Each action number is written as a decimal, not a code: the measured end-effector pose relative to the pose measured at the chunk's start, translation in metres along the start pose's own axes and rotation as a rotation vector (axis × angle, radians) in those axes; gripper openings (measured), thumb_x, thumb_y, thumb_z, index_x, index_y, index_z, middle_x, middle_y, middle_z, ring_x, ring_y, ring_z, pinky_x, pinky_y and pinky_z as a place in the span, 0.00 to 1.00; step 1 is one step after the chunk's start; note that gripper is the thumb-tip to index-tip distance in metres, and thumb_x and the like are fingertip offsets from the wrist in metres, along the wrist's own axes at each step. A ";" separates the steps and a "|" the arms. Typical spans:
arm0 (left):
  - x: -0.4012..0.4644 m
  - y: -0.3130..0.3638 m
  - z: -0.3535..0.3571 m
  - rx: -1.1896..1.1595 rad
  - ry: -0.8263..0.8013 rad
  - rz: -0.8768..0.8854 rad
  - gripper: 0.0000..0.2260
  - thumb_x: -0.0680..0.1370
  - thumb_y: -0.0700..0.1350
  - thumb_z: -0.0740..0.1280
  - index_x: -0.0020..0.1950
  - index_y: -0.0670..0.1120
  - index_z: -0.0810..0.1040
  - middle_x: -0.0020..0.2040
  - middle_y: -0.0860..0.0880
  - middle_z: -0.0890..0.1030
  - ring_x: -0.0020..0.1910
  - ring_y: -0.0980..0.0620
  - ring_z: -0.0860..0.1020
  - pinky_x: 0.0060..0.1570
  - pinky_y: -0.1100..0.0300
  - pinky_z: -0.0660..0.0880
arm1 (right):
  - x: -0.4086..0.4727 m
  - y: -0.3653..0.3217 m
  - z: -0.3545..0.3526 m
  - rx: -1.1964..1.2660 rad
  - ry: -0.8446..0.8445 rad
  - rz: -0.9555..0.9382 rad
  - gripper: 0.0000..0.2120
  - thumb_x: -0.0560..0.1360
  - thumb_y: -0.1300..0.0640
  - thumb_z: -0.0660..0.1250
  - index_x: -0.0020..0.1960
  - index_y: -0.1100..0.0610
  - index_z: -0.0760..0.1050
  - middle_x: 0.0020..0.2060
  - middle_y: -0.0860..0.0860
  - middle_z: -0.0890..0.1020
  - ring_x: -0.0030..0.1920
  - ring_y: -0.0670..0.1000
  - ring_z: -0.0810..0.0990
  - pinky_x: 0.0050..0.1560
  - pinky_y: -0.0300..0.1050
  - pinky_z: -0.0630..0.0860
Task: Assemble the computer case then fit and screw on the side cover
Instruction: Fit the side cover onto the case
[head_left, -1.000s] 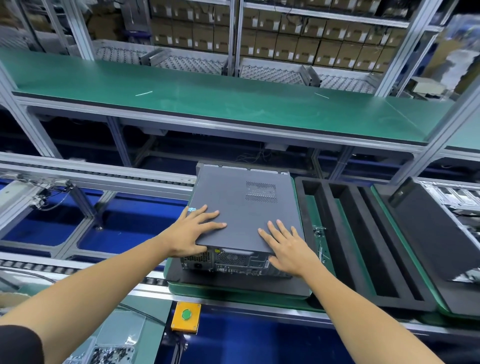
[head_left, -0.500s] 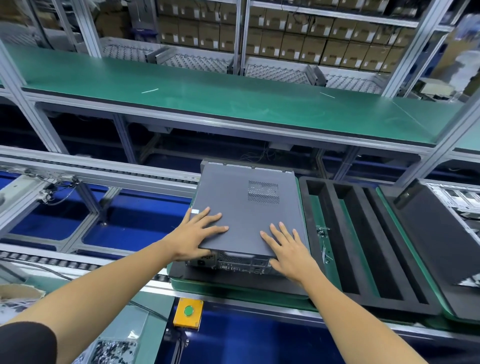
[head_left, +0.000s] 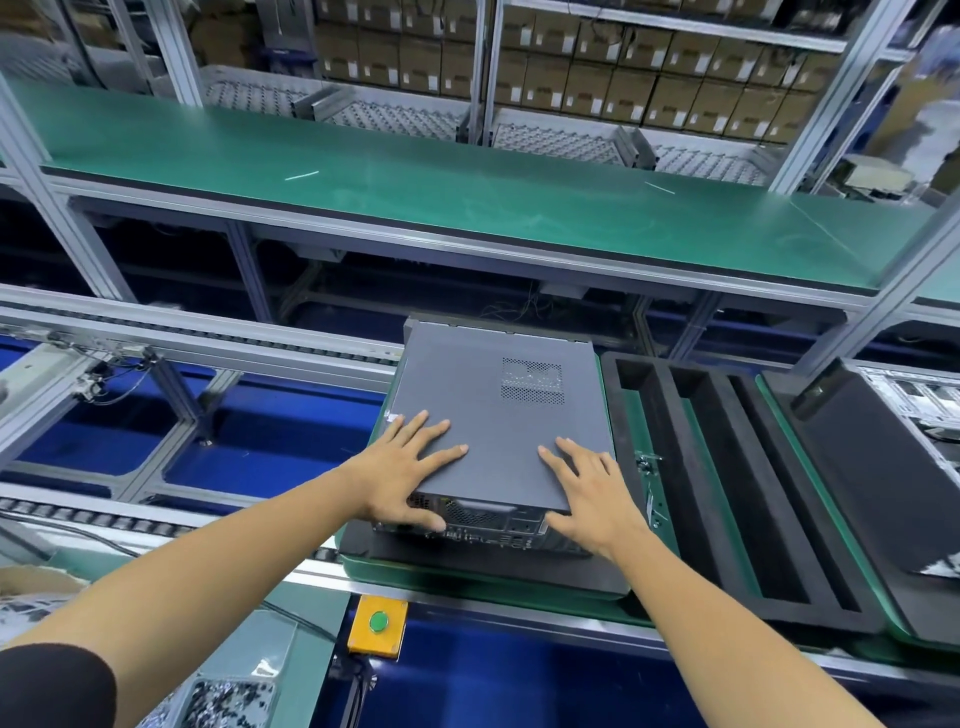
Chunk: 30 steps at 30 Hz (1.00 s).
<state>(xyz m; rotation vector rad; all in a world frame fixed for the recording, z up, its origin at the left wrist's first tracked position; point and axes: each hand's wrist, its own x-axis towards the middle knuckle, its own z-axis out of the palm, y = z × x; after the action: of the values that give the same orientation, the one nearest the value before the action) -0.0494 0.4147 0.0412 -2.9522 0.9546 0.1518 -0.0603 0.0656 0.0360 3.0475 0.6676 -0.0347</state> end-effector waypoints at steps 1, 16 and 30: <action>0.000 0.000 0.000 0.008 0.002 -0.002 0.45 0.70 0.82 0.47 0.80 0.64 0.35 0.82 0.49 0.38 0.80 0.41 0.35 0.78 0.40 0.37 | 0.000 0.000 0.001 0.014 -0.002 0.011 0.43 0.70 0.32 0.53 0.83 0.44 0.50 0.82 0.52 0.55 0.80 0.53 0.53 0.79 0.55 0.49; -0.020 0.002 0.020 -0.603 0.288 -0.457 0.54 0.59 0.80 0.71 0.79 0.64 0.53 0.81 0.57 0.38 0.79 0.47 0.60 0.68 0.45 0.73 | -0.015 0.019 0.001 0.413 -0.102 0.395 0.47 0.69 0.38 0.71 0.77 0.29 0.45 0.81 0.53 0.49 0.50 0.57 0.81 0.42 0.49 0.79; -0.018 -0.015 0.023 -0.873 0.363 -0.468 0.49 0.59 0.74 0.76 0.73 0.73 0.52 0.65 0.58 0.74 0.55 0.47 0.80 0.50 0.50 0.79 | -0.003 0.024 0.007 0.482 -0.036 0.428 0.43 0.71 0.37 0.71 0.78 0.32 0.49 0.54 0.53 0.70 0.43 0.52 0.76 0.45 0.51 0.77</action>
<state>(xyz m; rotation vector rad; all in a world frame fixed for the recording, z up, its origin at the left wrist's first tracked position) -0.0570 0.4388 0.0205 -4.0115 0.1596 0.0074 -0.0531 0.0428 0.0296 3.5638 -0.0194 -0.2785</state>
